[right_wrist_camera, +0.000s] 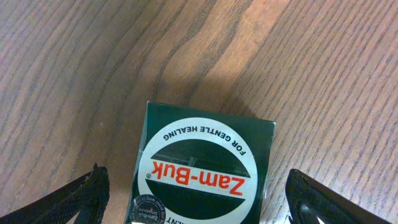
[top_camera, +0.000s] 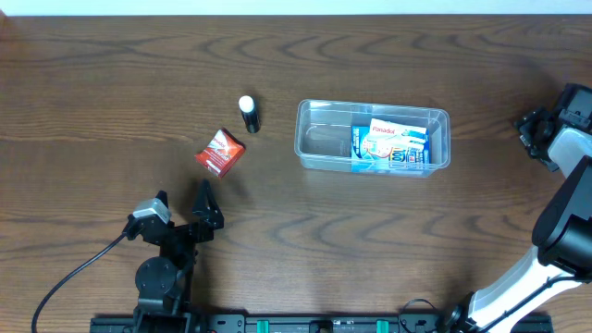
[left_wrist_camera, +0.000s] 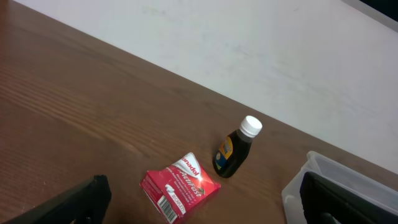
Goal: Pack container
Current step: 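Lower the right gripper and close it on the green Zam-Buk tin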
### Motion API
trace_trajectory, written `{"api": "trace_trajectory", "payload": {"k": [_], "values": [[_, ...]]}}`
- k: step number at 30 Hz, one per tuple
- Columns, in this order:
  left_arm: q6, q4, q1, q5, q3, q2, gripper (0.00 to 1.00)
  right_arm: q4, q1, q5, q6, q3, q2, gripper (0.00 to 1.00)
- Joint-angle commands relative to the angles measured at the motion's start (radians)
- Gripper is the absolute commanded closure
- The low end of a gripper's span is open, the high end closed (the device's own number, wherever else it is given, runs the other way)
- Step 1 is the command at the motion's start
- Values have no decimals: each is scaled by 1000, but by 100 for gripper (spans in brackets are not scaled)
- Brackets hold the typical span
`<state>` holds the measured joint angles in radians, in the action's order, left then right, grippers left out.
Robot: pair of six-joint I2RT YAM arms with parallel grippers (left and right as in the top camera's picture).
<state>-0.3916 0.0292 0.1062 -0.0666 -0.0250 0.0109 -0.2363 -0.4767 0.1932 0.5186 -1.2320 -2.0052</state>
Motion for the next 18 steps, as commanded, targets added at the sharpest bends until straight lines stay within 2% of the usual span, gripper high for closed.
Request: {"api": "trace_trajectory", "payload": {"k": [1,18], "values": [[16,35,-5,-27,21,-7,2,-9,-9,21,-3,5,-11,12],[16,35,-5,-27,21,-7,2,-27,-8,40,-4,3,-51,21]]}}
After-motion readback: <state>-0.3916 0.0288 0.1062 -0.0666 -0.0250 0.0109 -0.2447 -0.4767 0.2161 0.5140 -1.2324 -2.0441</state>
